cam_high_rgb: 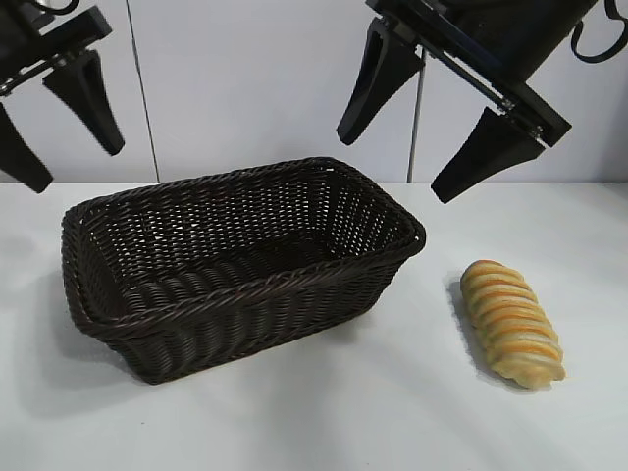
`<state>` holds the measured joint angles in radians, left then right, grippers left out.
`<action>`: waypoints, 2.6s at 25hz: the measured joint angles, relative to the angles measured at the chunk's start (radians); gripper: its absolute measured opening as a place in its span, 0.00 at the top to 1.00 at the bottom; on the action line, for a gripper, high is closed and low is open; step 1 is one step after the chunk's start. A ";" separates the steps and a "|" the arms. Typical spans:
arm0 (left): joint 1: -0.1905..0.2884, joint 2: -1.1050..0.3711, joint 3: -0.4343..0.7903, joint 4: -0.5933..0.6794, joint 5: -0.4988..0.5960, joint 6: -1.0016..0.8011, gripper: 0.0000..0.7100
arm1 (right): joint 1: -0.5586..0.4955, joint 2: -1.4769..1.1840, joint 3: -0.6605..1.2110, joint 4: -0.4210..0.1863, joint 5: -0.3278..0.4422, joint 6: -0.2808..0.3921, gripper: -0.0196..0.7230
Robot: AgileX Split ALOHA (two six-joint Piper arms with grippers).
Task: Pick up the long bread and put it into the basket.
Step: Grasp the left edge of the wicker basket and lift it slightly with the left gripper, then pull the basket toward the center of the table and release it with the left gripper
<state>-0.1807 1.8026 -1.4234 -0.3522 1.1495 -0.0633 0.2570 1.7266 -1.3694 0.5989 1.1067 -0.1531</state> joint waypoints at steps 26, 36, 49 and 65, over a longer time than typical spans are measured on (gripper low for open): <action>-0.014 -0.001 0.385 -0.085 -0.517 -0.045 0.33 | 0.000 0.000 0.000 0.000 -0.026 0.000 0.12; -0.014 0.115 0.385 -0.149 -0.547 -0.008 0.37 | 0.000 0.000 0.000 0.000 -0.029 0.000 0.12; 0.004 0.116 0.083 -0.129 -0.162 0.129 0.60 | 0.000 0.000 0.000 0.000 -0.029 0.000 0.12; 0.102 0.268 -0.072 -0.194 0.005 0.278 0.60 | 0.000 0.000 0.000 -0.002 -0.029 -0.004 0.12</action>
<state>-0.0783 2.0710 -1.4950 -0.5462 1.1540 0.2151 0.2570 1.7266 -1.3694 0.5964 1.0778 -0.1575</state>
